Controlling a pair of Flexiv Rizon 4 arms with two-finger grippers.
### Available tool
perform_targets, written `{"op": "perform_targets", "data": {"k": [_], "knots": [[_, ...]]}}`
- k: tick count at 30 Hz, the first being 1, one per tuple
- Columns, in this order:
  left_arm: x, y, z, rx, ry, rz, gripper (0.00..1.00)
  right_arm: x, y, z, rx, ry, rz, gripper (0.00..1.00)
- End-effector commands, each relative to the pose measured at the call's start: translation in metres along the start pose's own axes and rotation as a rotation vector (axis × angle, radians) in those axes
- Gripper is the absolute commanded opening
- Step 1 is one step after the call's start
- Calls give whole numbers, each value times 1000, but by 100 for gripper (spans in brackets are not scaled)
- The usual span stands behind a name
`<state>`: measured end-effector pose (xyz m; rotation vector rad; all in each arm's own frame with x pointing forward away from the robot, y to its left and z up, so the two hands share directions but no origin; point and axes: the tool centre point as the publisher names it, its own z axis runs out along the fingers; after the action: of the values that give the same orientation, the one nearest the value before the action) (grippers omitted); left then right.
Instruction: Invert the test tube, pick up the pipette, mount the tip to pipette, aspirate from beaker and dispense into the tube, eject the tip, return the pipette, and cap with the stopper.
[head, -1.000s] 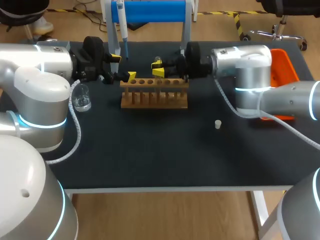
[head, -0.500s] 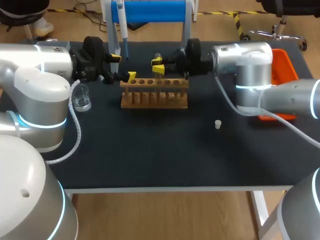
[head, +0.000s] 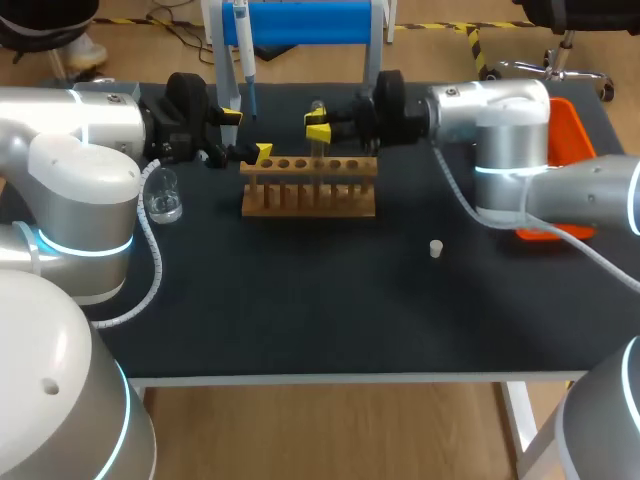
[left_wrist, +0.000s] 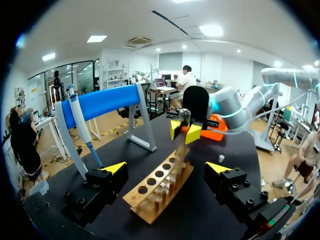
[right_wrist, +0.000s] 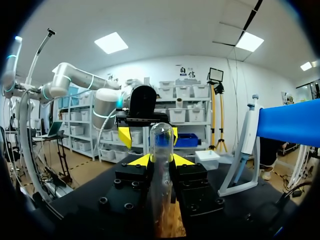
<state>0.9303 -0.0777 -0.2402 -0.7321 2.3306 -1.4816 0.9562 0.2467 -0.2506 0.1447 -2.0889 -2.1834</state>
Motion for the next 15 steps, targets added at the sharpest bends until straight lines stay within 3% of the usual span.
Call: {"op": "perform_targets", "data": {"k": [1,15], "knots": [[-1,0,-1,-2,4,0,100,4,6,-1,10,-5,1,0],[-1,0,-1,-2,4,0,100,7,22,1,18,-12,-11,0]]}}
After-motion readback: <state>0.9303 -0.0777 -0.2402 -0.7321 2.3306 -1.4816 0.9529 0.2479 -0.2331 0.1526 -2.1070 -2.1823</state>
